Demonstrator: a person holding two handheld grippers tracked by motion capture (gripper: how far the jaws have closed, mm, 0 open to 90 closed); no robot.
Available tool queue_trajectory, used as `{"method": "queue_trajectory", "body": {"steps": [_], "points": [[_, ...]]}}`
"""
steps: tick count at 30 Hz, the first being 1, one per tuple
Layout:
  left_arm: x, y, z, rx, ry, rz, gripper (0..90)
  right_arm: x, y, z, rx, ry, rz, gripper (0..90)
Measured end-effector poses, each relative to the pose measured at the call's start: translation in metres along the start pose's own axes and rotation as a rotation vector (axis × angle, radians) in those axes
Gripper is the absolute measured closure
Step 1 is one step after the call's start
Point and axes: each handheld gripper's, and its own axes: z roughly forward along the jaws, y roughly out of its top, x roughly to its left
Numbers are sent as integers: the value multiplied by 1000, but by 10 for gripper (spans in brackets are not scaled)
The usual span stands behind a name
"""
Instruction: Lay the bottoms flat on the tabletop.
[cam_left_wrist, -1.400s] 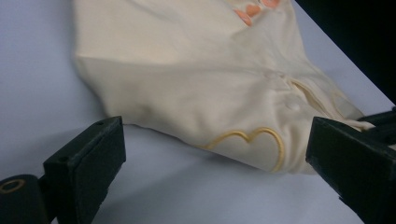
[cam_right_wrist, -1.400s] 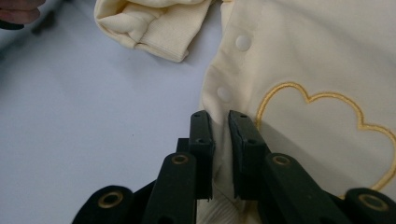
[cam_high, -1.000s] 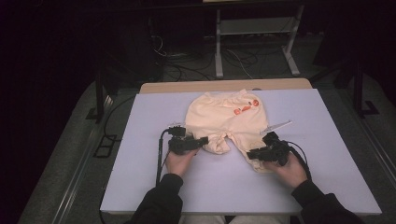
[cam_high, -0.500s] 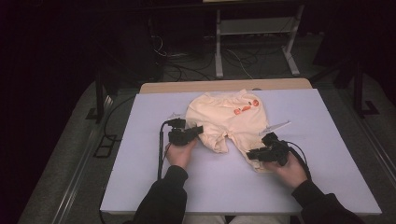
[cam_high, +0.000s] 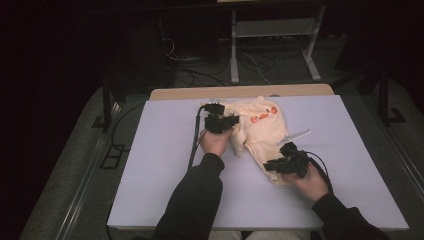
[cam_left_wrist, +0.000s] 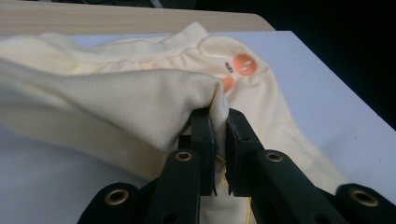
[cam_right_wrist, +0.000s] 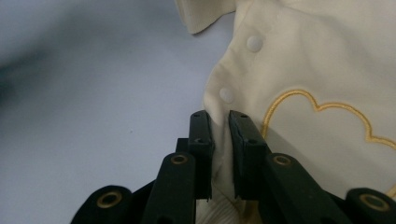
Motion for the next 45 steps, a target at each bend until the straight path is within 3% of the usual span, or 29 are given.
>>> {"method": "queue_trajectory", "body": {"steps": [4,10,15,20,23,26,31,38,45], "points": [[-13,5,23,28,-23,22,810,-1,0,0,-1,2,0,784],[-29,-1,54,83,-12,84,803,-1,0,0,-1,3,-2,784],[-32,-10,71,138,-15,105,797,-1,0,0,-1,4,-4,785],[-30,-14,76,167,-18,111,789,-2,0,0,1,7,-2,784],[-30,-14,75,180,-20,126,748,-2,0,1,4,7,-3,784],[-32,-14,75,184,-27,127,569,-2,0,1,5,6,-2,784],[-36,-9,65,219,-12,176,420,-2,0,2,7,9,-1,784],[-35,5,38,214,-41,223,300,-2,0,2,7,7,-1,784],[-35,19,7,150,-77,233,279,-2,0,2,6,9,2,783]]}}
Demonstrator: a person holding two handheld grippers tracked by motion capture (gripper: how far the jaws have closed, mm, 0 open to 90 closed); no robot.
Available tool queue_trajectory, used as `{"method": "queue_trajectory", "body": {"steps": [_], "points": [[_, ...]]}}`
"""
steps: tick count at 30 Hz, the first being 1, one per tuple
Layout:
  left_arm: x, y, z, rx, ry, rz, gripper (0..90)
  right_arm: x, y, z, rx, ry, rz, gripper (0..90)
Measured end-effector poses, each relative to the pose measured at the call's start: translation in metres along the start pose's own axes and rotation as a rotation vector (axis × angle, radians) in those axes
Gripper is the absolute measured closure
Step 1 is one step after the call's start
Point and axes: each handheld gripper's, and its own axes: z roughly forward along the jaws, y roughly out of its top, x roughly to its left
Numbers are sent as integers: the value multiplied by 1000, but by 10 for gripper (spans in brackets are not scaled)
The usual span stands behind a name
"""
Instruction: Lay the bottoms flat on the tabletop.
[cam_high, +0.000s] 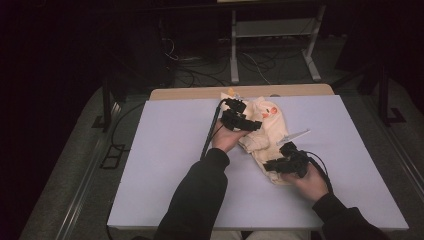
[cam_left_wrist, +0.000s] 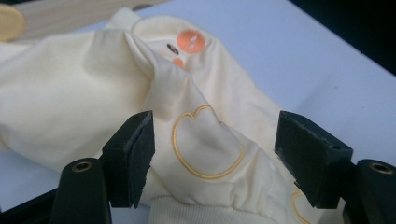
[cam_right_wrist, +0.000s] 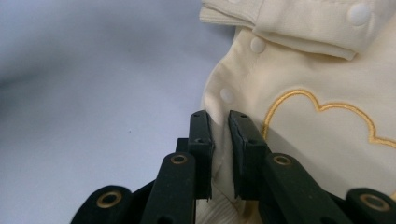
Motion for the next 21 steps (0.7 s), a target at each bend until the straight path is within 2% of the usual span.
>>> {"method": "queue_trajectory", "body": {"steps": [6,9,12,15,19,21], "points": [[-7,2,-20,-8,-39,65,279,-1,0,1,-3,5,4,783],[-10,1,-23,-16,-71,82,280,-1,0,1,-3,5,7,783],[-13,-1,-20,3,-99,114,288,-1,0,1,-4,5,9,783],[-17,-3,-12,42,-114,154,308,-1,0,1,-3,6,9,783],[-21,-9,5,122,-137,207,350,-1,0,1,-2,6,5,783],[-23,-13,14,165,-143,250,371,-1,0,1,-2,6,2,783]]}}
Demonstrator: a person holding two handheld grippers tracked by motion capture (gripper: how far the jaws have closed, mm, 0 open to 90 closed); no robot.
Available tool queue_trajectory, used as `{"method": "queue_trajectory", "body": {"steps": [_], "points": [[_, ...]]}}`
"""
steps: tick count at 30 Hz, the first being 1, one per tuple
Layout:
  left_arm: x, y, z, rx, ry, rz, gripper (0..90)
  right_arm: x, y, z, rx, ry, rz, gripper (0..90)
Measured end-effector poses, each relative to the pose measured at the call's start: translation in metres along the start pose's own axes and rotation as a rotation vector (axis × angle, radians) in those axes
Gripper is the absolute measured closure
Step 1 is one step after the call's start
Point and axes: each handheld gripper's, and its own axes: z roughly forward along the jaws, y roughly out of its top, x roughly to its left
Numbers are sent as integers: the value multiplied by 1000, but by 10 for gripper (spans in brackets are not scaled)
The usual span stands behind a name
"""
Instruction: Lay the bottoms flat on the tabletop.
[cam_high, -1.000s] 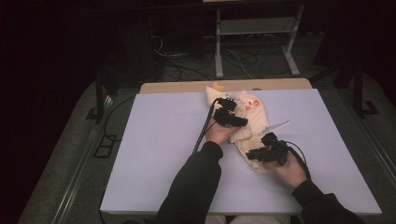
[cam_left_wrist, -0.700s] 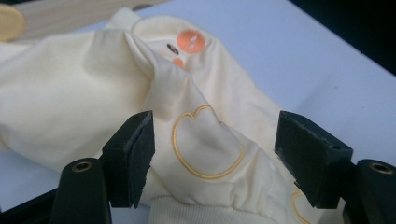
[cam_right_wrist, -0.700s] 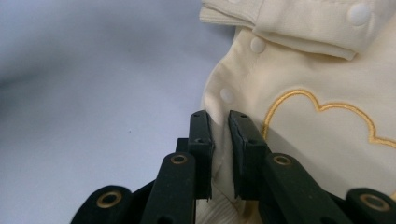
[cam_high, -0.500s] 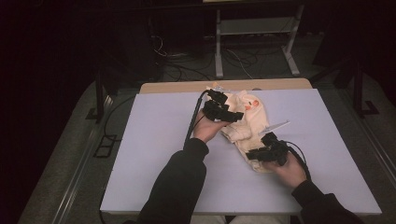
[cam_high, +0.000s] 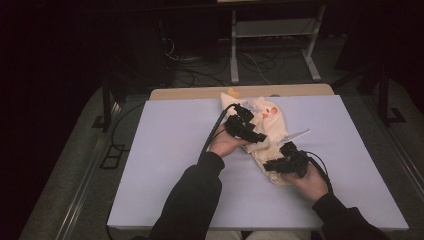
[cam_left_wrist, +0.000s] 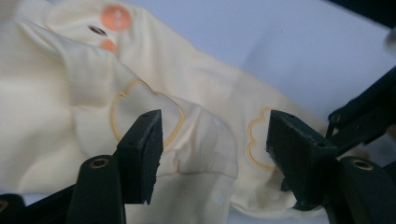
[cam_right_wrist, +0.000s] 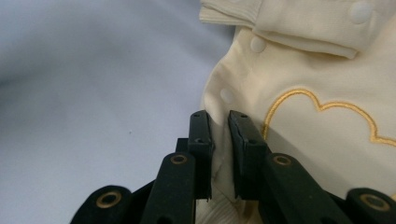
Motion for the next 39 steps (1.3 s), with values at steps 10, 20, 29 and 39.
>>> {"method": "queue_trajectory", "body": {"steps": [10,20,29,39], "points": [[-1,-4,33,79,62,49,431,1,0,0,2,-2,0,783],[-5,-8,39,134,125,112,725,1,0,0,7,-3,-6,783],[-10,-13,-10,132,230,109,795,1,0,0,9,-1,2,786],[-11,-58,-79,144,316,59,794,5,0,-1,9,-14,8,786]]}}
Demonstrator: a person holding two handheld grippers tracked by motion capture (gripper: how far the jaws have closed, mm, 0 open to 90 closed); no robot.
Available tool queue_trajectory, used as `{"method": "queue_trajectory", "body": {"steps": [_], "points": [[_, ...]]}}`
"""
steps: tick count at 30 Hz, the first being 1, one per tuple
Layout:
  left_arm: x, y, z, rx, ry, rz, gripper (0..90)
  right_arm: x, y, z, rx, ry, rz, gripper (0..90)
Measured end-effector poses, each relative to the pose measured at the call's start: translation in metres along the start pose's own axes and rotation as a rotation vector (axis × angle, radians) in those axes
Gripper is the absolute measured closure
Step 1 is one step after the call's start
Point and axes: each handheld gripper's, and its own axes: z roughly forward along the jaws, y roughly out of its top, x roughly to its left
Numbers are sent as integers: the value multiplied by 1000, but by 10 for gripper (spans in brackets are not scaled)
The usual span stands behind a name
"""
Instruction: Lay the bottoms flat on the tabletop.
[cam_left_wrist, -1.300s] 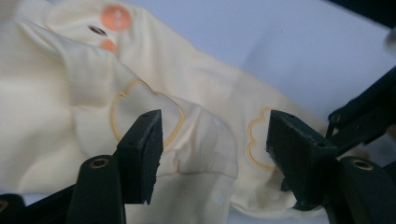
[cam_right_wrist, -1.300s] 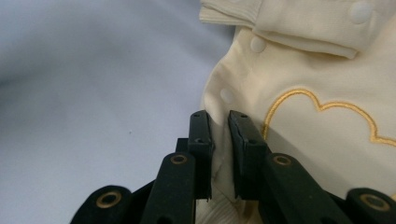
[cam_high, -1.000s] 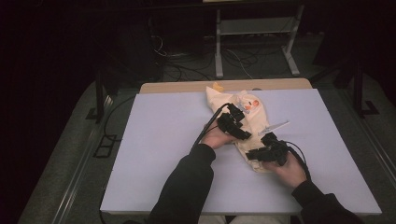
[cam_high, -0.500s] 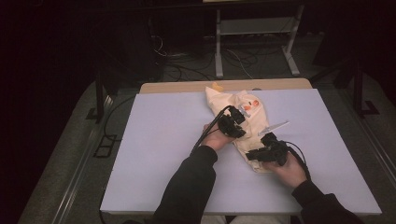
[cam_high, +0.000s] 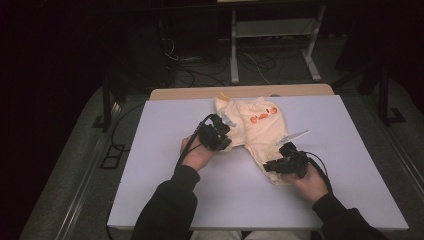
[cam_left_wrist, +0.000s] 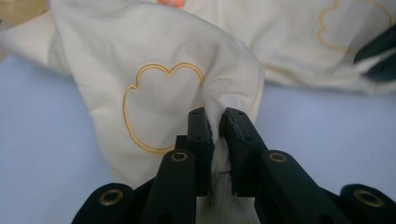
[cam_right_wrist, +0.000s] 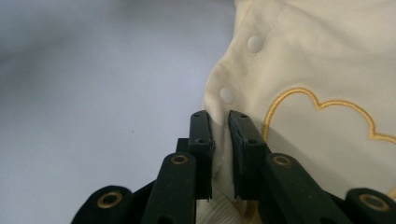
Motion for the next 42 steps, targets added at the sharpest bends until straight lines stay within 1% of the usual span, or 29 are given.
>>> {"method": "queue_trajectory", "body": {"steps": [3,5,7,10,14,15,18,20,22,24,26,28,32,36,38,42], "points": [[1,-17,-9,11,6,-27,793,1,0,0,2,0,1,786],[0,-27,-13,26,5,-34,793,0,0,0,3,3,0,786],[-3,-36,-16,35,14,-34,793,0,0,0,4,6,7,786],[-10,-49,-18,39,10,-40,792,1,0,0,9,11,0,786],[-20,-58,-18,45,11,-54,790,5,0,2,14,17,-16,786],[-23,-59,-17,42,9,-61,788,6,0,2,16,15,-19,786],[-29,-61,-14,53,-23,-86,787,8,1,2,19,13,-23,786],[-34,-60,-9,77,-44,-96,785,8,0,1,19,16,-23,786],[-41,-59,-2,100,-52,-106,783,9,0,-1,17,18,-19,786],[-46,-57,5,111,-61,-120,780,10,0,-2,17,18,-18,785],[-49,-55,10,116,-65,-132,776,11,0,-2,20,14,-25,785],[-49,-54,11,103,-80,-166,776,13,0,-1,21,9,-34,785],[-45,-55,7,78,-116,-216,773,17,1,0,34,11,-53,784],[-46,-61,8,75,-150,-247,768,21,2,1,67,23,-72,781],[-49,-63,9,76,-149,-243,761,23,2,1,78,28,-84,780],[-52,-64,8,71,-156,-239,756,25,2,0,98,38,-91,779]]}}
